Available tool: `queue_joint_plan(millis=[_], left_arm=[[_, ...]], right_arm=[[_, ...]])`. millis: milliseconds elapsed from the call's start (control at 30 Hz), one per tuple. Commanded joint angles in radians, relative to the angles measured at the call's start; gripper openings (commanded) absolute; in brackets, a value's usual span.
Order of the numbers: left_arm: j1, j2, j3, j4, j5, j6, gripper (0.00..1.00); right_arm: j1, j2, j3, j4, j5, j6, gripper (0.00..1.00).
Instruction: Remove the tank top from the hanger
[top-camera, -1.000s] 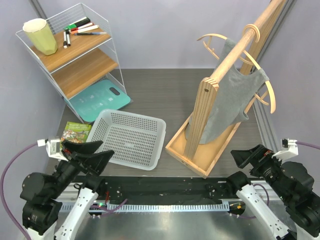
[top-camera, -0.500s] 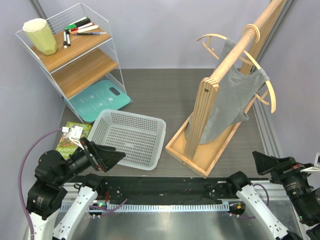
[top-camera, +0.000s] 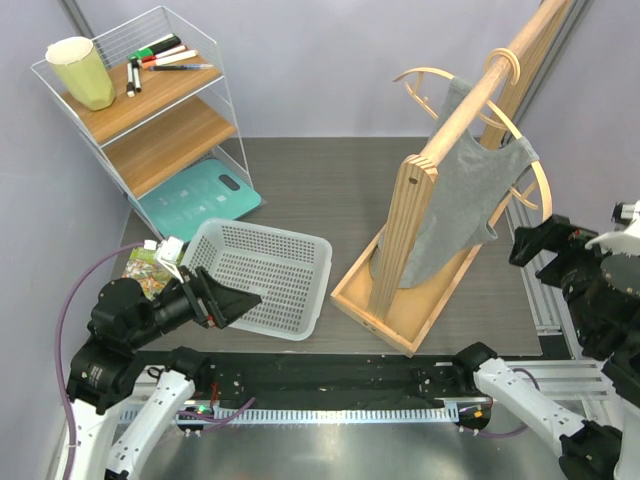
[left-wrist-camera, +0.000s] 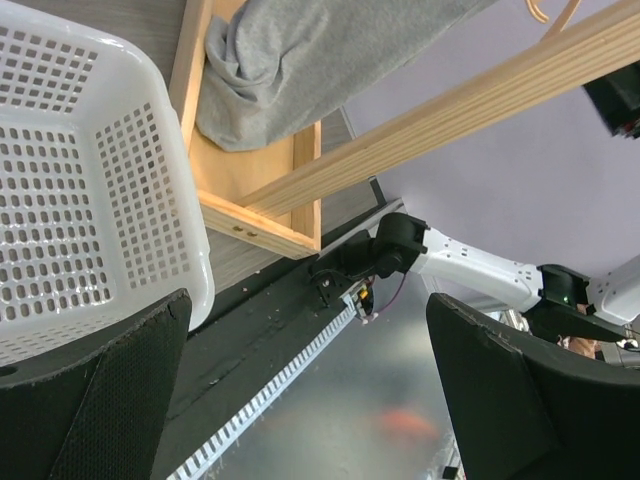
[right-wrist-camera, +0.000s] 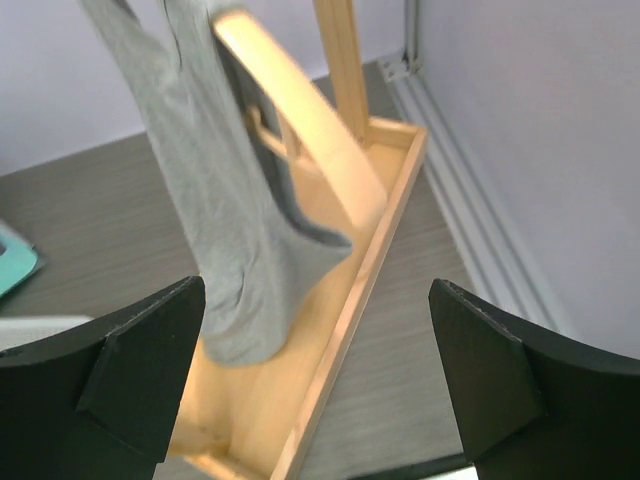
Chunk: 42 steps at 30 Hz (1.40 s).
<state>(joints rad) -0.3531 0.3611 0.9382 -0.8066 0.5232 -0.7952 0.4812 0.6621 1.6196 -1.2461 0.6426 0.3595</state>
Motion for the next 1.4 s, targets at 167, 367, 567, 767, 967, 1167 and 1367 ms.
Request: queue_joint_plan(millis=[167,367,567,767,967,1167,1367], left_arm=[[0.003,0.012,0.001,0.021,0.069,0.013,1.00],[0.005,0.012,-0.016,0.033,0.100,0.007,1.00],[0.003,0.019,-0.041,0.072,0.135,-0.010,1.00],[0.003,0.065,-0.047,0.118,0.161,-0.012,1.00],[0.005,0.139,-0.038,0.182,0.205,-0.012,1.00],[0.003,0.211,-0.013,0.201,0.241,0.011,1.00],[0.005,0.265,0.010,0.204,0.285,0.034,1.00]], right_arm=[[0.025,0.257,0.232,0.134,0.101,-0.264,1.00],[0.025,0.355,0.275,0.200,0.065,-0.378,1.00],[0.025,0.410,0.286,0.217,0.091,-0.428,0.97],[0.023,0.412,0.247,0.238,0.152,-0.447,0.96],[-0.029,0.430,0.224,0.269,0.146,-0.441,0.96],[-0.207,0.452,0.204,0.289,-0.075,-0.419,0.95],[-0.277,0.415,0.154,0.319,-0.303,-0.363,0.93]])
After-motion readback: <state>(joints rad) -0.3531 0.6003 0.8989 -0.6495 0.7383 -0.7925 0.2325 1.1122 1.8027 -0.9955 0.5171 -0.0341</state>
